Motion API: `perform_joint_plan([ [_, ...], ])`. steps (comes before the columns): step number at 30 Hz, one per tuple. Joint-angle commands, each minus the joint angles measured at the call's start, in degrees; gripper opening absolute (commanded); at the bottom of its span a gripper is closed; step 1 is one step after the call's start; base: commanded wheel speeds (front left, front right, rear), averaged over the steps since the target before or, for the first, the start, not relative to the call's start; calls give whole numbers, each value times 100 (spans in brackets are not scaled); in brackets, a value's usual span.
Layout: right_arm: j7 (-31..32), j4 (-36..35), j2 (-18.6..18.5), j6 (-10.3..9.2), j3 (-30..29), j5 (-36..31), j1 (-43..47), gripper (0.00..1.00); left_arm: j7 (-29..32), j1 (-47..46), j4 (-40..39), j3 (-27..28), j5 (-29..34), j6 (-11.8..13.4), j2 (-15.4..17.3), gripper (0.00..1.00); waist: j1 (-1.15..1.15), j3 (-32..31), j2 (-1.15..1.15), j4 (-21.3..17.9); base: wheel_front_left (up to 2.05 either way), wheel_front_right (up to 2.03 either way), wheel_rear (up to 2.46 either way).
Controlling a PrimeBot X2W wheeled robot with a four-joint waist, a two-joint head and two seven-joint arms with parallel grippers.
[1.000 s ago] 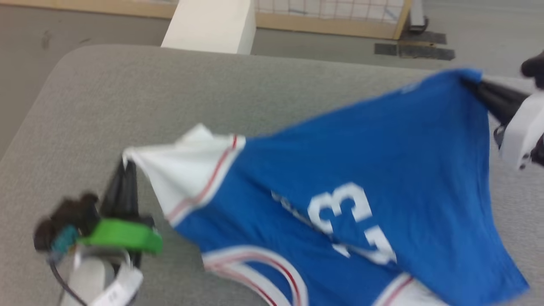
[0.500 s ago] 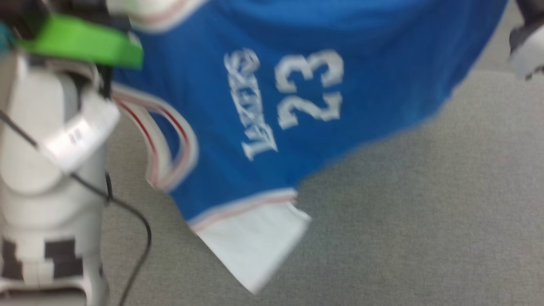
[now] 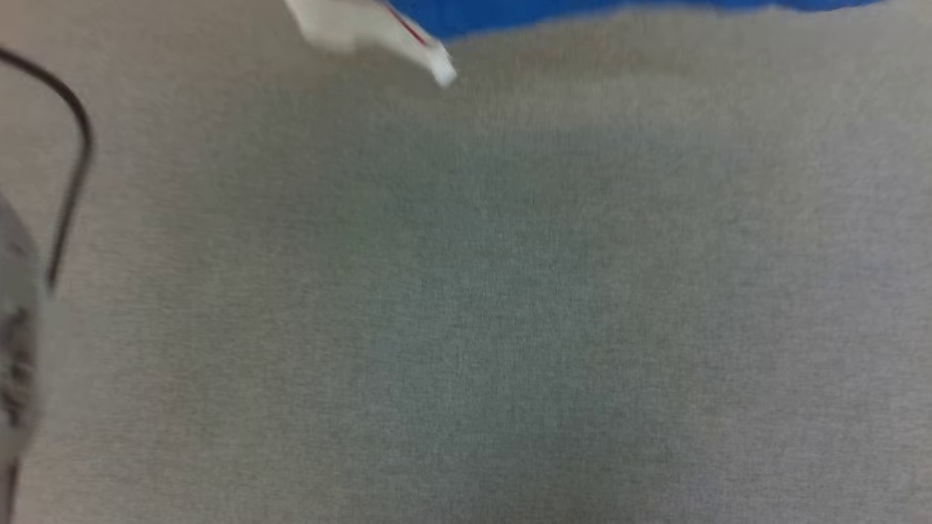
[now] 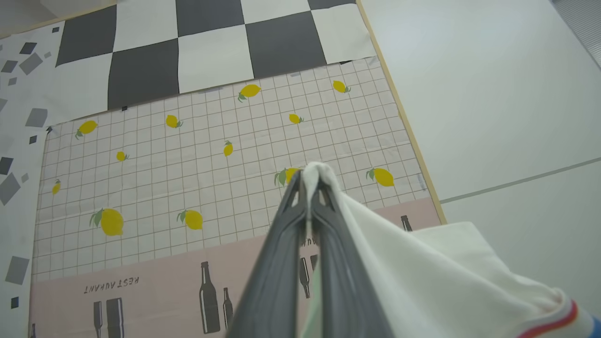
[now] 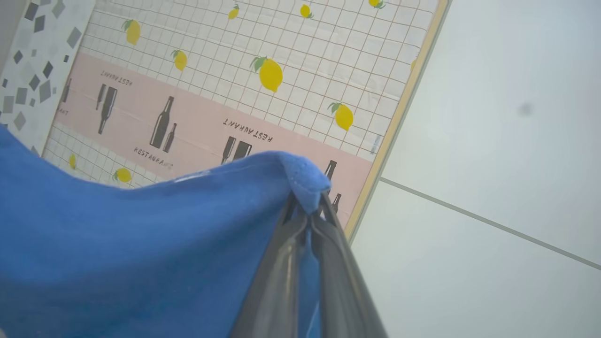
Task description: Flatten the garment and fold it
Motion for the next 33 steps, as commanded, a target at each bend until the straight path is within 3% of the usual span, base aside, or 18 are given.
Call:
perform_joint_plan([
  [1, 5, 98, 106, -9, -19, -105, -292, 0, -27, -278, 91, 5, 32, -24, 77, 0, -1, 887, 0, -182, 0, 0, 0],
  [10, -152, 938, 116, -9, 284, -484, -1785, 0, -118, -1460, 754, -117, 115, -25, 231, 0, -1, 1447, 0, -106, 0, 0, 0],
  [18, -645, 1720, 276, -9, 727, -358, -1653, 0, -311, -1139, 1208, -280, -1, -31, 147, 0, -1, 1583, 0, -57, 0, 0, 0],
  [28, -1257, 2250, 196, -9, 1428, 87, -478, 0, -452, 618, 974, -232, -380, -36, 47, 0, -1, 1142, 0, -74, 0, 0, 0],
  [33, -1547, 2263, 182, -9, 1986, 589, 966, 0, -456, 2757, 57, 30, -598, -39, 82, 0, -1, 400, 0, -117, 0, 0, 0],
])
